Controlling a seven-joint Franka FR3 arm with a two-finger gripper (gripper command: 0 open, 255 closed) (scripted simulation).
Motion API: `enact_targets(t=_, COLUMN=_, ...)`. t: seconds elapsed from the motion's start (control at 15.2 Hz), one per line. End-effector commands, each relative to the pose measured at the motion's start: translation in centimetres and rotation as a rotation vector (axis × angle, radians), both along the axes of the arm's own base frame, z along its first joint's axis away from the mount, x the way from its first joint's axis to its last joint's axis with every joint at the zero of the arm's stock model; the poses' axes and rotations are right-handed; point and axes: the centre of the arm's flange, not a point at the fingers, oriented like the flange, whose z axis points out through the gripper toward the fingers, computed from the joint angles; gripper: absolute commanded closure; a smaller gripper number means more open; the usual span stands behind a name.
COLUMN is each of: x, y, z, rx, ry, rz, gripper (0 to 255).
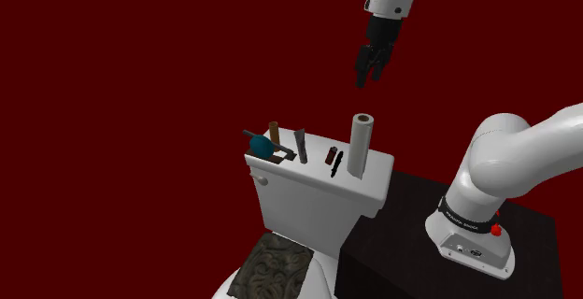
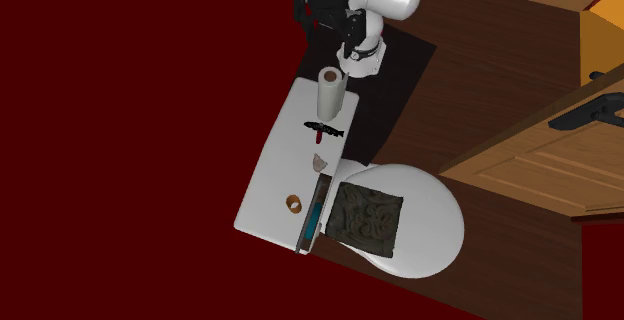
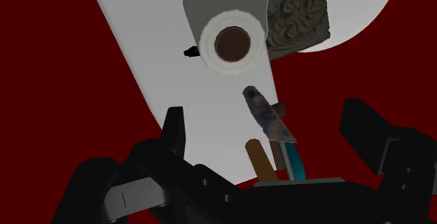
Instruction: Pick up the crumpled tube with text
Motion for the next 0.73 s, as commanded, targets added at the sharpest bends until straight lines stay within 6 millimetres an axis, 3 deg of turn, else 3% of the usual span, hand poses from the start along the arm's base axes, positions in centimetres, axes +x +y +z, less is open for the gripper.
enact_targets(t=0.0, x=0.0, y=0.0, z=0.0, rx=0.000, ry=0.000, rz=0.000, gripper=0)
enact_targets(t=0.66, x=8.2, y=6.6, z=-7.7, rx=-0.083, ry=-0.072, rz=-0.028, gripper=0)
